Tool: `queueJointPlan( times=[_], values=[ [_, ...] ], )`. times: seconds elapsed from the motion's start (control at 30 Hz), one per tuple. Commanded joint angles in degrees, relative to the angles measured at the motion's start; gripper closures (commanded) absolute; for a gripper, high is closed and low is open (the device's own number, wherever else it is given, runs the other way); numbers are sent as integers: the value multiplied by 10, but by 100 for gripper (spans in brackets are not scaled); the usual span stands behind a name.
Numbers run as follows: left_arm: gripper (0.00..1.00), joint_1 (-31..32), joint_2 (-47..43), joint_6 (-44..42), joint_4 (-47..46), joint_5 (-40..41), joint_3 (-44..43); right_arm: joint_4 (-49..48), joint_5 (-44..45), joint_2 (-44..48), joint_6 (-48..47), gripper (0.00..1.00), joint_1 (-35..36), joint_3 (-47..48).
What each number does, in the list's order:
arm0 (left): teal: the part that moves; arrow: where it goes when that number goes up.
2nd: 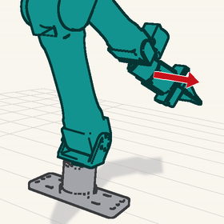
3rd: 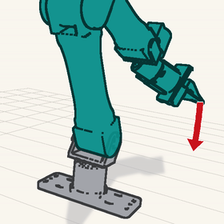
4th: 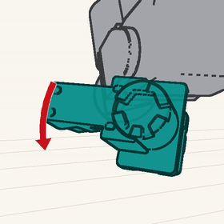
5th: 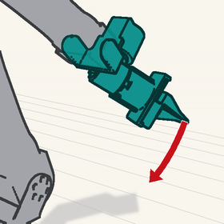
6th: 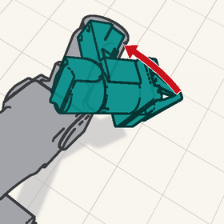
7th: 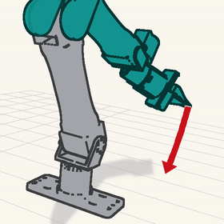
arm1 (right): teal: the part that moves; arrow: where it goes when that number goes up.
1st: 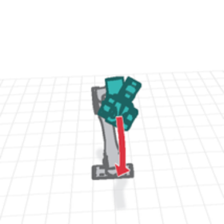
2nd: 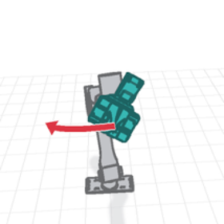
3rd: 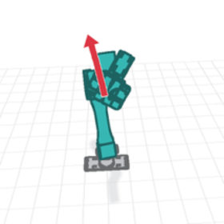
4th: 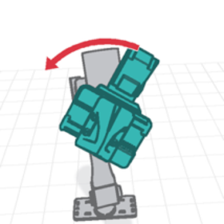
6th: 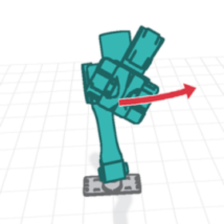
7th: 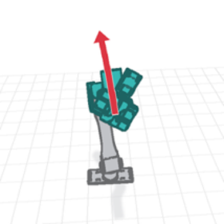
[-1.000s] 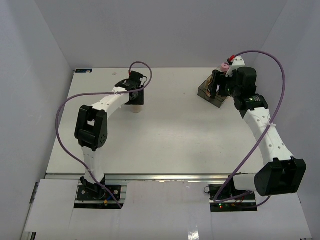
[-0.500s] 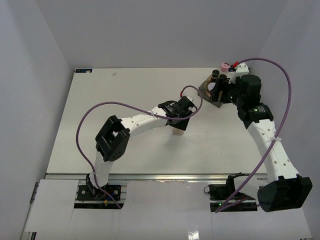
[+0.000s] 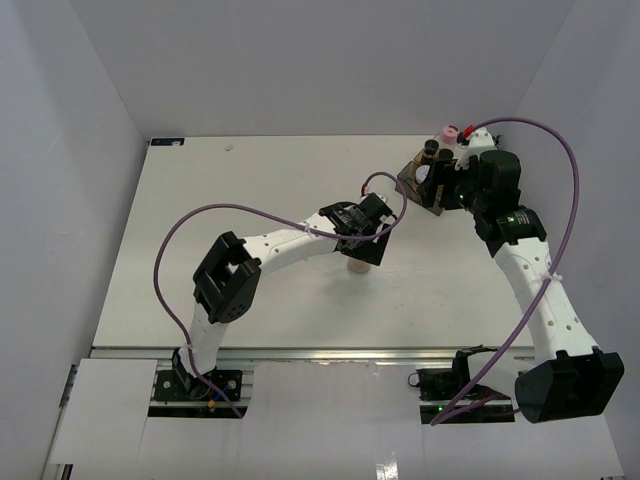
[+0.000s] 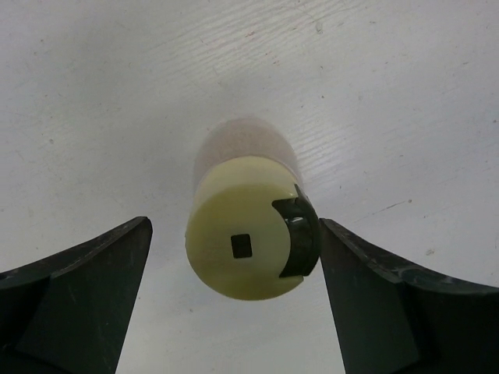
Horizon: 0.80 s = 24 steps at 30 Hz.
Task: Organize the condiment bottles
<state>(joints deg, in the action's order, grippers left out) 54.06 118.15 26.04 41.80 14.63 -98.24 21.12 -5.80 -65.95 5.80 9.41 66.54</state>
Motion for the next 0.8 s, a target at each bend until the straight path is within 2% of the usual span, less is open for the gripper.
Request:
queueJointPlan(
  times=[0.0,0.07,0.2,0.47,0.63,0.77],
  values=[
    [2,-23,-95,15,35,18,-22,16,-51,-14,1,23,12,33],
    [2,-39,-136,17,41,7,-7,19,-76,-25,-4,23,24,40],
    [2,-123,-232,23,31,-52,53,26,-91,-46,-9,22,65,46],
    [2,-279,-403,-16,31,-75,200,31,-22,-106,-15,21,190,48],
    [2,-320,-475,-34,9,-99,308,38,37,-146,-15,20,231,44],
    [2,-341,-491,-43,-17,-117,370,49,53,-175,-22,19,244,37]
  ],
)
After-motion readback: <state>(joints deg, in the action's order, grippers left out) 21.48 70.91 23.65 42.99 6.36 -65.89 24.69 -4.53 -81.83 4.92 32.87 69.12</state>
